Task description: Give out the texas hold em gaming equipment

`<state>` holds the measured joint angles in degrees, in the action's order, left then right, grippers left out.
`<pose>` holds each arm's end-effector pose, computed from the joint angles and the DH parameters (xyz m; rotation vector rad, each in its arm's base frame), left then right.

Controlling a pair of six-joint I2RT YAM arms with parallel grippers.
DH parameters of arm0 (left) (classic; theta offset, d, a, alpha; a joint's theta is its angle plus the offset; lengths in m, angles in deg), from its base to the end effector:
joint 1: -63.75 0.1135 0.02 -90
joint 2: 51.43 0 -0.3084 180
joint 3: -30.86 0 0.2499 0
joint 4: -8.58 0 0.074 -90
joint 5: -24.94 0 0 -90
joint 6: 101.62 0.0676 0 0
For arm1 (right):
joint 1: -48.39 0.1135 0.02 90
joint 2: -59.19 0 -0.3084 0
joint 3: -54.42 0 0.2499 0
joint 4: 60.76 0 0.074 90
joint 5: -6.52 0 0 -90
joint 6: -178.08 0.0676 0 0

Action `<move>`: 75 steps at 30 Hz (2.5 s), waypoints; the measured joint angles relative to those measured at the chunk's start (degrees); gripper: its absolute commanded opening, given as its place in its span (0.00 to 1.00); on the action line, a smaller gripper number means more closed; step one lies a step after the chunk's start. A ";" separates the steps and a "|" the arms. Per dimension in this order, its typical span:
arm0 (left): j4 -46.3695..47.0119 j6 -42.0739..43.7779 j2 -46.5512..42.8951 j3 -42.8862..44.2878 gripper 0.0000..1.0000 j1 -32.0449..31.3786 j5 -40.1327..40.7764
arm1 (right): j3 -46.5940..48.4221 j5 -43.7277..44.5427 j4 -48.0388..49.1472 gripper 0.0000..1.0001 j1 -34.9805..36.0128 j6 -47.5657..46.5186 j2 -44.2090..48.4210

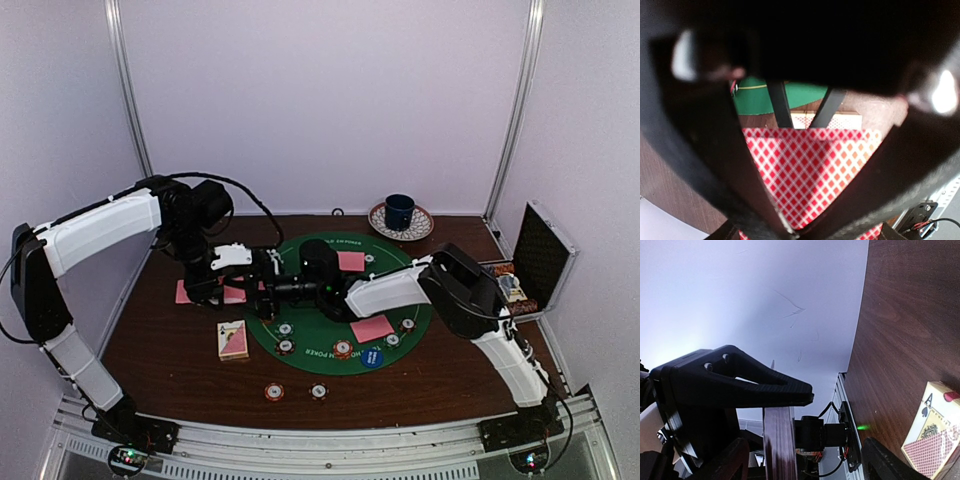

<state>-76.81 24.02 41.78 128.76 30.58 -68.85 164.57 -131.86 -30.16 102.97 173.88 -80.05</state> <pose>0.2564 -0.1729 0.3023 1.6885 2.4513 -0.0932 0.3012 0.5108 0.1965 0.3399 -2.1105 -2.1706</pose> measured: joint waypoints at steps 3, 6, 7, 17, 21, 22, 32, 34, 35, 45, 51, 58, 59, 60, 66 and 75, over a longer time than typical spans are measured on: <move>-0.04 0.02 0.00 0.00 0.00 0.00 0.07 | 0.35 0.00 0.59 0.76 0.26 1.05 -0.31; -0.09 0.02 0.00 0.00 0.00 0.00 0.15 | 0.17 -0.20 0.79 0.71 0.28 0.81 -0.31; -0.11 0.02 0.00 0.00 0.00 0.00 0.33 | 0.02 -0.28 0.76 0.69 0.28 0.48 -0.28; -0.63 0.04 0.02 -0.44 0.00 0.00 0.90 | -3.58 -1.11 0.76 0.53 -0.70 -2.14 1.29; -0.57 0.04 0.02 -0.59 0.00 0.00 1.07 | -4.70 -1.16 1.62 0.47 -1.18 -2.19 1.66; -0.57 0.04 0.02 -0.66 0.00 0.00 1.05 | -5.03 -1.16 1.66 0.45 -1.22 -2.25 1.95; -0.55 0.24 0.02 -0.87 0.00 0.00 1.46 | -8.39 -1.33 3.48 0.33 -2.36 -1.29 4.02; -0.57 0.35 0.02 -0.98 0.00 0.00 1.66 | -8.55 -1.36 3.85 0.28 -2.49 -1.07 4.07; -0.57 0.39 0.02 -1.05 0.00 0.00 1.73 | -8.57 -1.36 3.98 0.26 -2.51 -0.63 4.07; -0.57 0.50 0.02 -1.53 0.00 0.00 2.62 | -8.55 -1.97 7.13 0.22 -2.56 2.21 4.07; -0.57 0.66 0.02 -1.53 0.00 0.00 2.71 | -8.55 -2.56 8.87 0.16 -2.56 4.07 4.07; -0.57 0.92 0.02 -1.53 0.00 0.00 4.04 | -8.39 -3.17 10.03 0.01 -2.49 5.68 4.07; -0.57 0.92 0.02 -1.53 0.00 0.00 4.11 | -8.37 -3.23 10.19 0.00 -2.49 5.79 4.07; -0.57 0.92 0.02 -1.53 0.00 0.00 4.20 | -8.37 -3.28 10.29 0.00 -2.49 5.88 4.07; -0.48 0.92 0.02 -1.75 0.00 0.00 4.44 | -8.48 -3.48 10.78 0.00 -2.89 6.16 4.07; 0.02 0.94 0.02 -1.88 0.00 0.00 5.49 | -13.00 -4.59 12.72 0.00 -5.84 6.12 4.28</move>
<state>-76.79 24.96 41.80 126.88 30.58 -63.36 151.56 -136.45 -17.44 97.14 180.00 -75.77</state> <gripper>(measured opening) 0.671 0.021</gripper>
